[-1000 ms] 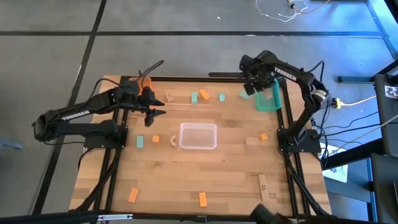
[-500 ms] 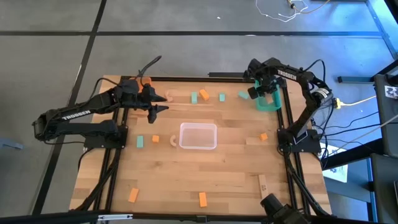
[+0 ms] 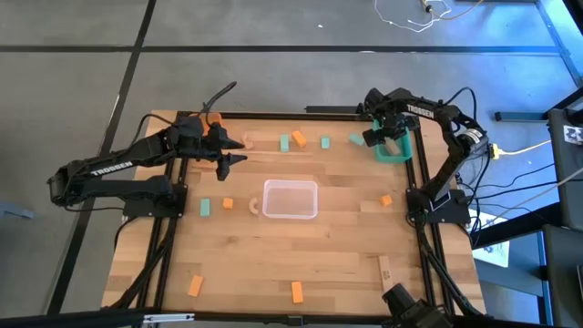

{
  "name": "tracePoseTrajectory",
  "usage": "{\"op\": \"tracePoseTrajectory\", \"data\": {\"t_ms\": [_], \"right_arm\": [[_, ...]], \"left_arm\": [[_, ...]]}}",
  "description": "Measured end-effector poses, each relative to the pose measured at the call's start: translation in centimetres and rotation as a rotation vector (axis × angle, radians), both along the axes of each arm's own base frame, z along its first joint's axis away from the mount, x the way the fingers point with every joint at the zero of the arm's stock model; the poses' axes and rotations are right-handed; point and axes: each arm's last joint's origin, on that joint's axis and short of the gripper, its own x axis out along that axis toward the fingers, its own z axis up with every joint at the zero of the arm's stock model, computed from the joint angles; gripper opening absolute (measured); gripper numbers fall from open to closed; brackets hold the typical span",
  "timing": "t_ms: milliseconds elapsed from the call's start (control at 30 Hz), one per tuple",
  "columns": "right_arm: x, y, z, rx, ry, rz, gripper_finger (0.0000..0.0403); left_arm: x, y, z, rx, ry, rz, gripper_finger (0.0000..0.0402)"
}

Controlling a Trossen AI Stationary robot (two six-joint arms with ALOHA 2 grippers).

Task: Sort & place blocks by color
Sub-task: Put the blue block into the transparent bin

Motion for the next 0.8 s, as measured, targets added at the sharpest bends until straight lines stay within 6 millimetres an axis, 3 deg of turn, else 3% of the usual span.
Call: {"op": "tracePoseTrajectory", "data": {"t_ms": [167, 367, 567, 800], "right_arm": [[0.3, -0.5, 1.0, -0.029, -0.023, 0.031, 0.0196], [1.8, 0.2, 5.9, -0.181, -0.126, 0.128, 0.0197], [3.2, 3.5, 12.0, -0.357, -0.31, 0.301, 0.0197], [3.7, 8.2, 15.7, -0.32, -0.653, 0.478, 0.0198]], "left_arm": [[0.0, 0.0, 0.0, 0.0, 0.0, -0.001, 0.0183], [0.0, 0.0, 0.1, -0.001, -0.007, -0.009, 0.0183], [0.0, 0.0, 0.1, -0.001, -0.007, -0.008, 0.0183], [-0.1, -0.1, 0.0, -0.004, 0.001, -0.008, 0.0183]]}}
